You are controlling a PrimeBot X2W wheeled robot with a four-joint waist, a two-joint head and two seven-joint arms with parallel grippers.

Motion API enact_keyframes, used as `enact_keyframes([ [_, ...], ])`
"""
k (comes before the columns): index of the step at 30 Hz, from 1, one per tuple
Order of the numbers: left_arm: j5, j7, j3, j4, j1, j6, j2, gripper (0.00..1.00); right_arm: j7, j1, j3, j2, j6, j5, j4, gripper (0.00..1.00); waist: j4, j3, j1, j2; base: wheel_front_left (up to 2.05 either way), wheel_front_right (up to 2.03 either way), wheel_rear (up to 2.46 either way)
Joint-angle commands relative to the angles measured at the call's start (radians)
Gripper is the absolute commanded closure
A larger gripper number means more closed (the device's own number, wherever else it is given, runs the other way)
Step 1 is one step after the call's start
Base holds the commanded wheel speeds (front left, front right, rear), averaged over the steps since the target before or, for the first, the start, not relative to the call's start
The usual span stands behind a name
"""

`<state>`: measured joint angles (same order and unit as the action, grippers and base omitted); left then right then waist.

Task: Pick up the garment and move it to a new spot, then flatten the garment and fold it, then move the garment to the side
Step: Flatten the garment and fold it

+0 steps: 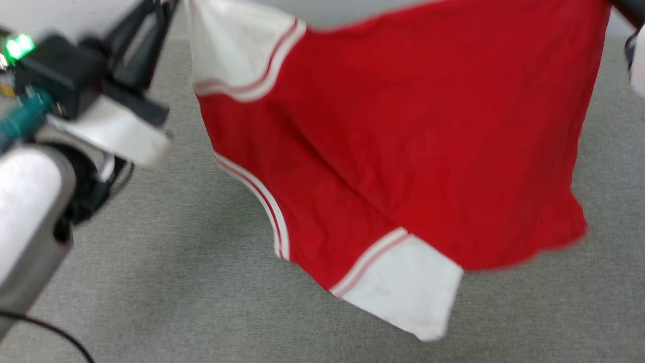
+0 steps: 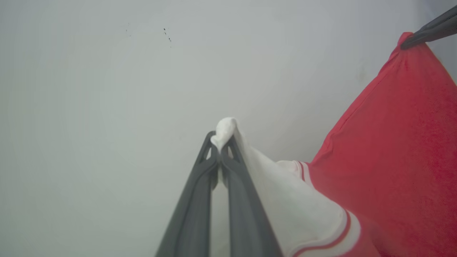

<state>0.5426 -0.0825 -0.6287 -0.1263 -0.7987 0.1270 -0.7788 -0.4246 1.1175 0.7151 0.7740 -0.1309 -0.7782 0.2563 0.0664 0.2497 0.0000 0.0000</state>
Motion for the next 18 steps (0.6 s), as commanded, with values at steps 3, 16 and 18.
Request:
enact_keyframes([
  [3, -0.013, 0.032, 0.006, 0.052, -0.173, -0.058, 0.041, 1.00, 0.054, 0.068, -0.056, -0.035, 0.000, 0.045, 0.023, 1.00, -0.032, 0.028, 0.0000, 0.0000, 0.00, 0.00, 0.00],
  [16, -0.112, 0.041, -0.017, 0.413, -0.777, -0.210, 0.216, 1.00, 0.119, 0.411, -0.196, -0.197, 0.000, 0.259, 0.199, 1.00, -0.058, 0.193, 0.0000, 0.0000, 0.00, 0.00, 0.00],
  [18, -0.116, 0.032, -0.018, 0.465, -0.845, -0.220, 0.240, 1.00, 0.126, 0.465, -0.199, -0.210, 0.001, 0.288, 0.229, 1.00, -0.057, 0.215, 0.0000, 0.0000, 0.00, 0.00, 0.00],
])
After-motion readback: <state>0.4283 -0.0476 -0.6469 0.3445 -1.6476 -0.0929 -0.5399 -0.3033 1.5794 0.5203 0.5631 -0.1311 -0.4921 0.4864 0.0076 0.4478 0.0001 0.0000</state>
